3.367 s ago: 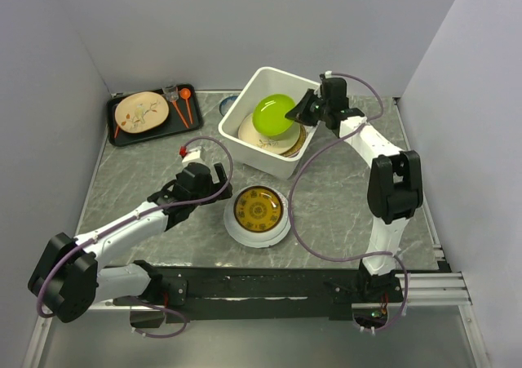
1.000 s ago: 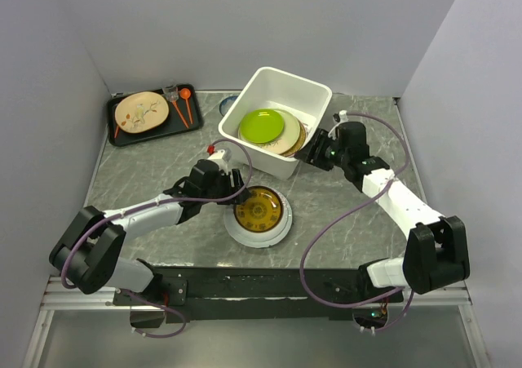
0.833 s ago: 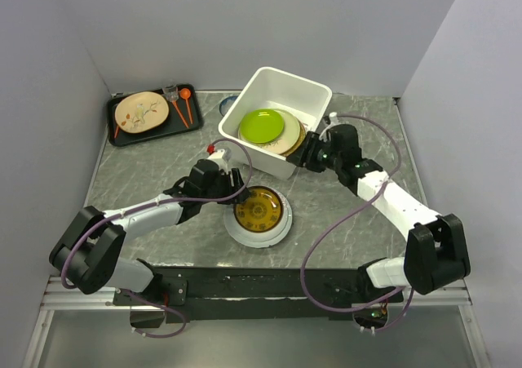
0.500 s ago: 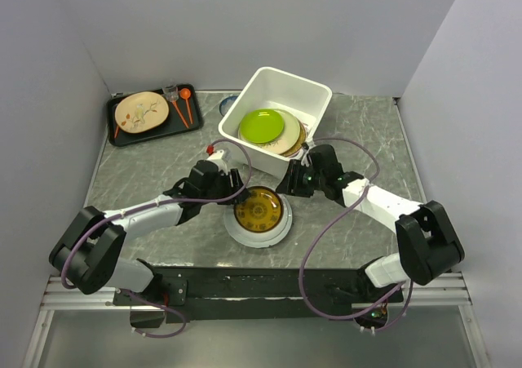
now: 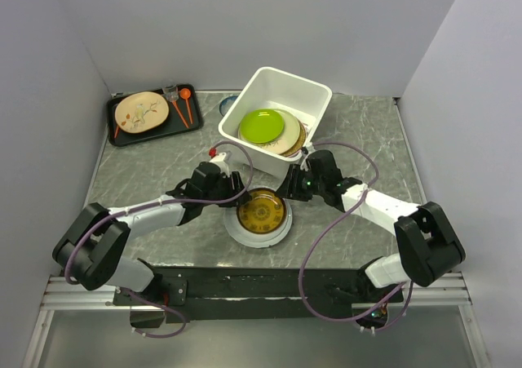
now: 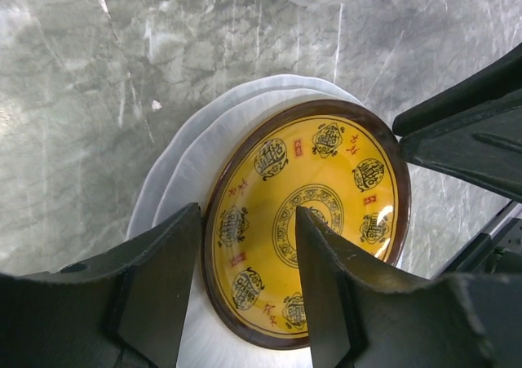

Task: Place the plates into the plastic bin on the countertop
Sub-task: Pick up the plate at the center of the board.

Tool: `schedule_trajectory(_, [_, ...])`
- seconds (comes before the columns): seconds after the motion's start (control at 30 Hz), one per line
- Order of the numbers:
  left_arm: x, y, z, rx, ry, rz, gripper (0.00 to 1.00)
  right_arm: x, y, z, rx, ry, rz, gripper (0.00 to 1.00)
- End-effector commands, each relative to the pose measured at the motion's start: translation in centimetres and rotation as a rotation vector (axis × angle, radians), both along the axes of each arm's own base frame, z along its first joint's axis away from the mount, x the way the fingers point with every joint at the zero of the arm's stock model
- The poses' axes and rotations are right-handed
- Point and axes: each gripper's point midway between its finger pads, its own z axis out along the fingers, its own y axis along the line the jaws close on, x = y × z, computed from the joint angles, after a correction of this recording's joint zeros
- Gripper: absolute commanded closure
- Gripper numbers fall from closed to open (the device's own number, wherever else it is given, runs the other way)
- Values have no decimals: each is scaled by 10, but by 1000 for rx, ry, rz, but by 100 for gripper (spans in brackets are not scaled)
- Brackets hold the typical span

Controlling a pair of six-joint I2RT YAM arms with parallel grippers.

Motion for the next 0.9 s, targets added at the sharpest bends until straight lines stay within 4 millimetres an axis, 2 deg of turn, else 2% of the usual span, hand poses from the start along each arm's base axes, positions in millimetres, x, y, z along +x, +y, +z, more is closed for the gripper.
schedule_trajectory(0.0, [0,-12,7,-35,-20,-36,45,-12,3,0,6,2,22,54])
schedule_trajectory(0.47, [-2,-20,4,-38,-9,-59,48,-25,-16,-5,-58,5,-13,55])
schedule_trajectory(0.67, [-2,-22,4,-42,-9,-62,48,-28,-7,-7,-24,27,26,69])
schedule_trajectory(0.87, [-1,-21,7,-41,-16,-58,48,-27,-2,-8,-15,35,42,75])
